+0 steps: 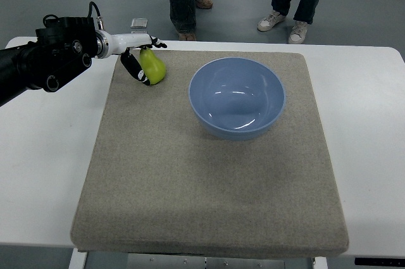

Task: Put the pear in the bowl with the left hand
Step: 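Close the left hand fingers around the yellow-green pear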

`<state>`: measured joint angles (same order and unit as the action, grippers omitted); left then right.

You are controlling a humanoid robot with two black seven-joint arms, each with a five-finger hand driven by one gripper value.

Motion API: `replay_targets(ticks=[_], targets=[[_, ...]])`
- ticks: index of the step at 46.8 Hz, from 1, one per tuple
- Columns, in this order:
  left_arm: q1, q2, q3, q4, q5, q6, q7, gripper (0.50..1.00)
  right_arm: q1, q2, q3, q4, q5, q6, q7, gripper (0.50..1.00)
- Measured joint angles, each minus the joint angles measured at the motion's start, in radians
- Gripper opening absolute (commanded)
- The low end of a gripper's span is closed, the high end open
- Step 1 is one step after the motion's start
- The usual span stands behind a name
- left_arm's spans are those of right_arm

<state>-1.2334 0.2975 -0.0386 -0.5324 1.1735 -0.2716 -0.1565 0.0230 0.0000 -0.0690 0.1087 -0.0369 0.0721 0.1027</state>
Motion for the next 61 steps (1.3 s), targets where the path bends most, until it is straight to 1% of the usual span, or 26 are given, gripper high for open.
replay_targets(ticks=[2,4,8,11,20,23,26,29,30,34,36,38,40,43,45,47,52,61], targets=[[0.0,0.0,0.001,0.0,0.0,0.0,0.0,0.93,0.0,0.0,0.0,0.0,0.0,0.0,0.0,0.926],[0.0,0.0,0.002,0.0,0.001,0.0,0.0,0.902,0.0,0.0,0.0,0.0,0.0,0.0,0.0,0.926],[0.003,0.0,0.002,0.0,0.002,0.0,0.0,0.894,0.0,0.0,0.0,0.0,0.0,0.0,0.0,0.926],[0.006,-0.001,0.002,0.0,0.006,0.0,0.0,0.866,0.0,0.0,0.0,0.0,0.0,0.0,0.0,0.926],[0.012,-0.006,0.002,0.0,0.015,0.0,0.0,0.861,0.0,0.0,0.0,0.0,0.0,0.0,0.0,0.926],[0.012,-0.006,0.002,0.0,0.015,0.0,0.0,0.853,0.0,0.0,0.0,0.0,0.0,0.0,0.0,0.926],[0.012,-0.006,0.002,-0.001,0.015,0.0,0.0,0.825,0.0,0.0,0.0,0.0,0.0,0.0,0.0,0.926],[0.012,-0.006,0.002,-0.001,0.016,0.0,0.0,0.816,0.0,0.0,0.0,0.0,0.0,0.0,0.0,0.926],[0.012,-0.006,0.002,-0.001,0.016,0.0,0.0,0.806,0.0,0.0,0.0,0.0,0.0,0.0,0.0,0.926],[0.013,-0.006,0.002,-0.001,0.017,0.0,0.0,0.735,0.0,0.0,0.0,0.0,0.0,0.0,0.0,0.926],[0.013,-0.006,0.002,-0.001,0.018,0.0,0.0,0.707,0.0,0.0,0.0,0.0,0.0,0.0,0.0,0.926],[0.014,-0.006,0.002,-0.001,0.018,0.001,0.0,0.69,0.0,0.0,0.0,0.0,0.0,0.0,0.0,0.926],[0.014,-0.006,0.002,-0.001,0.019,0.001,0.0,0.641,0.0,0.0,0.0,0.0,0.0,0.0,0.0,0.926],[0.014,-0.006,0.002,-0.002,0.019,0.001,0.0,0.624,0.0,0.0,0.0,0.0,0.0,0.0,0.0,0.926],[0.014,-0.006,0.002,-0.002,0.02,0.001,0.0,0.591,0.0,0.0,0.0,0.0,0.0,0.0,0.0,0.926],[0.014,-0.006,0.002,-0.002,0.02,0.0,0.0,0.576,0.0,0.0,0.0,0.0,0.0,0.0,0.0,0.926],[0.014,-0.005,0.002,-0.003,0.02,0.0,0.0,0.501,0.0,0.0,0.0,0.0,0.0,0.0,0.0,0.926],[0.011,0.0,0.001,-0.013,0.019,0.0,-0.001,0.5,0.0,0.0,0.0,0.0,0.0,0.0,0.0,0.926]])
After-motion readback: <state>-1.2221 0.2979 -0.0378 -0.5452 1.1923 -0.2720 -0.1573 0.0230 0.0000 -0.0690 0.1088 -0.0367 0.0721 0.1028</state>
